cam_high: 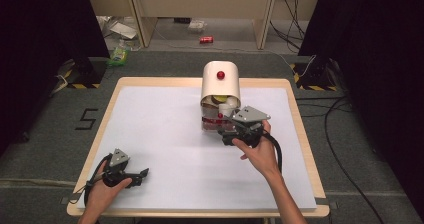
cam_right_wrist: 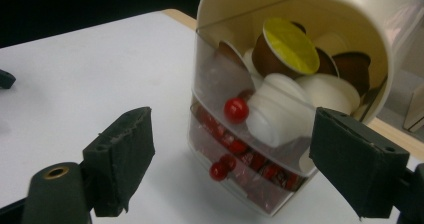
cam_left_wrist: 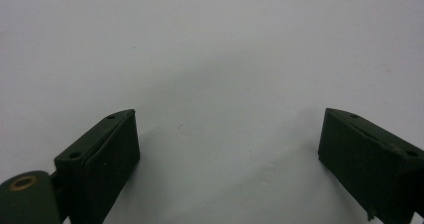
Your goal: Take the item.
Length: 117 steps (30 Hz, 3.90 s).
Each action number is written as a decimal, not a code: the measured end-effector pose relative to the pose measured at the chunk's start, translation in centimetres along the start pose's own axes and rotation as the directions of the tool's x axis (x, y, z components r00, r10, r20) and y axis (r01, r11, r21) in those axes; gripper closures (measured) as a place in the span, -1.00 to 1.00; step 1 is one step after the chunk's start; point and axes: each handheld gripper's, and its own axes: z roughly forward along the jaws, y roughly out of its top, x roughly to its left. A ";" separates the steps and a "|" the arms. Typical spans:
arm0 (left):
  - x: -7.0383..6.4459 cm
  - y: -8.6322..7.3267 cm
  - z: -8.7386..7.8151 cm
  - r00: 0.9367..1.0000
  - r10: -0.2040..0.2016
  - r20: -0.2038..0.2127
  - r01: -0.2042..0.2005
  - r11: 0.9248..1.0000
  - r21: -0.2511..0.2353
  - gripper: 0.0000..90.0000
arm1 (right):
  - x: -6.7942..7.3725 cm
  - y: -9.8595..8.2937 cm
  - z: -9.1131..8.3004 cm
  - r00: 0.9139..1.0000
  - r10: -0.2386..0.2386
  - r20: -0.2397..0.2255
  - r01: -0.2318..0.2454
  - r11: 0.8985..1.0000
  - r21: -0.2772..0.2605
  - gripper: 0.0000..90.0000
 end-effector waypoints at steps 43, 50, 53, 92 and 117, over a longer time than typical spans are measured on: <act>0.0 0.0 0.0 1.000 0.001 -0.001 -0.001 1.000 0.000 -0.81 | -0.4 1.2 2.7 1.000 -0.002 -0.014 0.003 0.999 0.042 -0.64; 0.0 0.0 0.0 1.000 0.001 -0.001 -0.001 1.000 0.000 -0.81 | 0.3 0.4 1.5 0.999 0.002 -0.050 -0.001 1.000 0.023 -0.64; 0.0 0.0 0.0 1.000 0.001 -0.001 -0.001 1.000 0.000 -0.81 | 0.6 0.1 1.2 0.999 0.002 -0.053 -0.001 1.000 0.015 -0.64; 0.0 0.0 0.0 1.000 0.002 -0.001 -0.002 1.000 0.000 -0.81 | 3.5 -2.7 -1.8 0.994 -0.022 -0.108 0.027 0.999 0.038 -0.64; 0.0 0.0 0.0 1.000 0.001 -0.001 -0.001 1.000 0.000 -0.81 | 3.7 -2.3 -2.1 0.995 0.009 -0.104 -0.008 1.000 0.015 -0.61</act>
